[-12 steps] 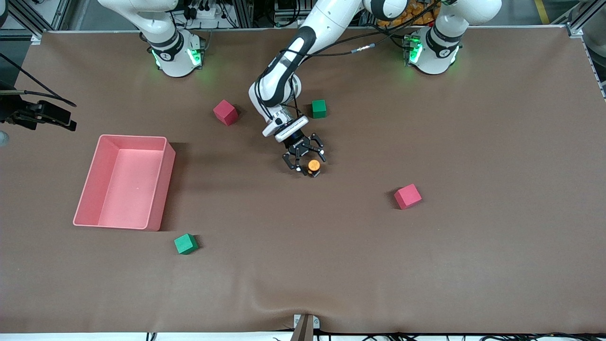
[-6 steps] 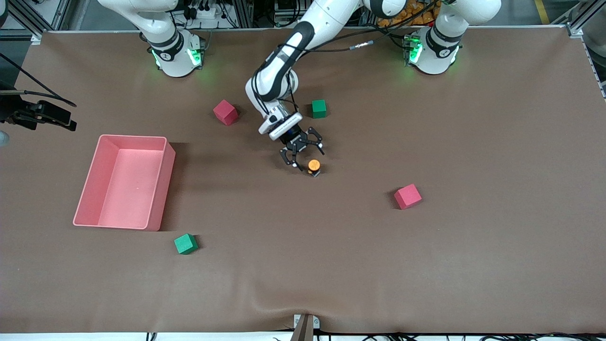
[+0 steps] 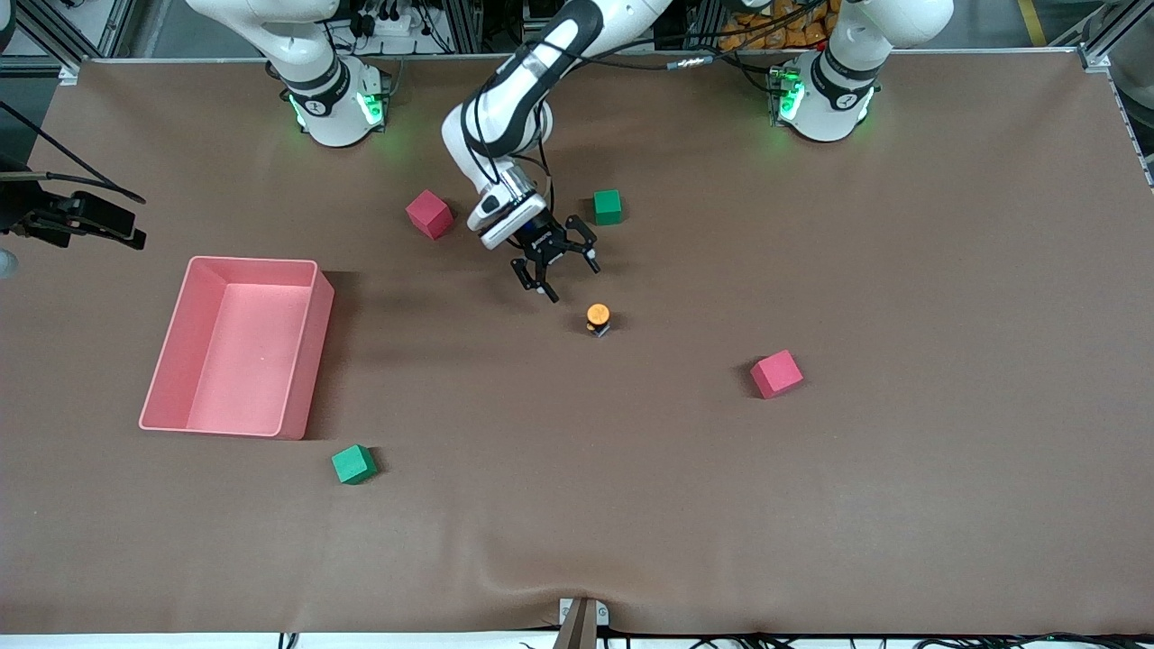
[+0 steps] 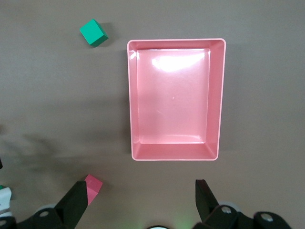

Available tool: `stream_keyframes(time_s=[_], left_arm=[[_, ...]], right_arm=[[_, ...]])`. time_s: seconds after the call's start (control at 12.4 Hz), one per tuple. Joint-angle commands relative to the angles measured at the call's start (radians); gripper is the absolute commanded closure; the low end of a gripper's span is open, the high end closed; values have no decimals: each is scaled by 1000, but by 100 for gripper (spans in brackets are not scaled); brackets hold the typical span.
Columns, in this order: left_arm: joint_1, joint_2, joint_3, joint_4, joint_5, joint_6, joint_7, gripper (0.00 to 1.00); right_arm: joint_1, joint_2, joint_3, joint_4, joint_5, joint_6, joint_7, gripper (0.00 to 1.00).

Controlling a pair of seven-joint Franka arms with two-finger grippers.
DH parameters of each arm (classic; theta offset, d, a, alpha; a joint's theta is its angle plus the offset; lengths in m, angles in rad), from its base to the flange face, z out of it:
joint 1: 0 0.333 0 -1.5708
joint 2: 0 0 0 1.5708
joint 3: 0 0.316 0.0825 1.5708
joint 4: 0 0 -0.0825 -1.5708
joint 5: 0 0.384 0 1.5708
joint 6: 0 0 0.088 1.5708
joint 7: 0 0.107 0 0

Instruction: Place and upright button with both arms

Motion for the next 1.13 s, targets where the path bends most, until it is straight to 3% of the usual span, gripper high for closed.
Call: stream_keyframes(time_s=[0.0,0.32,0.64,1.05], left_arm=[[32,-80,-9,-14,-47,-2,193,0],[143,-236,-9,-11,-195,34,563,0],[356,-426,-9,-11,-428,55,838,0],[575,-525,-3,-13,-656,51,1015,0]], right_arm=[[2,5,-4,12,13,-11,2,0],[4,5,-4,12,13,-9,2,0],[4,5,-4,12,12,-9,2,0],[-3,5,-4,14,9,-6,0,0]])
